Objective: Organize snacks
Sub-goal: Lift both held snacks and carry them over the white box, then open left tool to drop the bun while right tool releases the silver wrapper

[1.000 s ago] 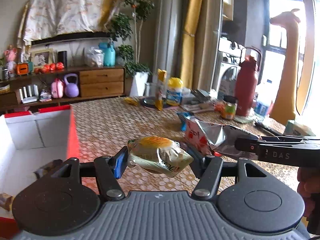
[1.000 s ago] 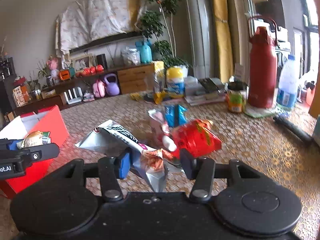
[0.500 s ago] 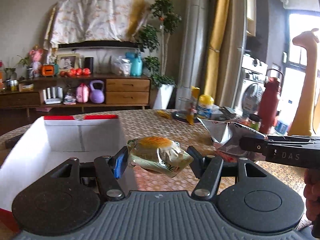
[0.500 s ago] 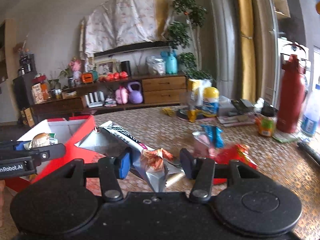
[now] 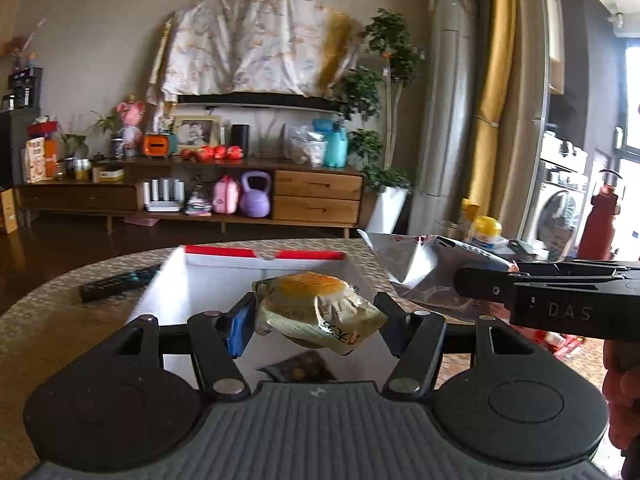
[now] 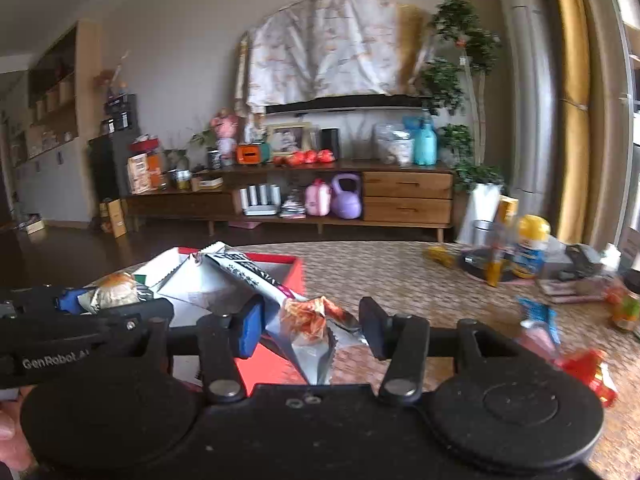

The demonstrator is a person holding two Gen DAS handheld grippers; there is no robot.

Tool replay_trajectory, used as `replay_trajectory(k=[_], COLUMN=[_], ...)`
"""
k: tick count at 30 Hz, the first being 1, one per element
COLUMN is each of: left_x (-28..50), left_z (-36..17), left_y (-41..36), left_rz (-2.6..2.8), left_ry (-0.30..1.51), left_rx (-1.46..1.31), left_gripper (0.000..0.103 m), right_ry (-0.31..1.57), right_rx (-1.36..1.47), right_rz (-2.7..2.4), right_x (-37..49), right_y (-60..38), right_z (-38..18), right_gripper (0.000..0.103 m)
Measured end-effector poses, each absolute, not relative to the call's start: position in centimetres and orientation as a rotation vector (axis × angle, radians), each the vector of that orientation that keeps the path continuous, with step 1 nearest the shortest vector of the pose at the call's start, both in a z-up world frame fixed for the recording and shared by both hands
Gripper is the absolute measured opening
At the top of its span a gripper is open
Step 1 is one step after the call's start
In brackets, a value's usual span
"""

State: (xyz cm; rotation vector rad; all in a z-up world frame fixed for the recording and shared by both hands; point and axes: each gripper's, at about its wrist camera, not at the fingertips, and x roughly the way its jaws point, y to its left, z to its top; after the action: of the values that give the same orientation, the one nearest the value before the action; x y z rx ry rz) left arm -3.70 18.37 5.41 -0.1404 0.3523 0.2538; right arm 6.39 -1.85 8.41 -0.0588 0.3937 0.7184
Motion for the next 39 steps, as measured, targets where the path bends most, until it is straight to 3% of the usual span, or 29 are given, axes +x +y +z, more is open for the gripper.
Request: replay_trajectory(k=[11, 27, 39], left_x=[-1.3, -0.1, 0.2], left_z=[3.8, 2.0, 2.2], left_y=[24.2, 25.9, 25.7], left_rz=[0.308, 0.320, 0.335], left_ry=[0.477, 0.605, 0.613], left_rx=[-0.190, -0.191, -0.176], left_gripper=[0.063, 0.064, 0.065], right_ry=[0.474, 0.648, 0.655], right_rx=[-0.124, -0.350, -0.292], right_rz=[0.811, 0.816, 0.809], right_x=[9.9, 12.9, 11.8], right_y=[6.4, 14.5, 12.8], right_z=[8.4, 5.9, 5.9], right_gripper=[0.050, 0.050, 0.061])
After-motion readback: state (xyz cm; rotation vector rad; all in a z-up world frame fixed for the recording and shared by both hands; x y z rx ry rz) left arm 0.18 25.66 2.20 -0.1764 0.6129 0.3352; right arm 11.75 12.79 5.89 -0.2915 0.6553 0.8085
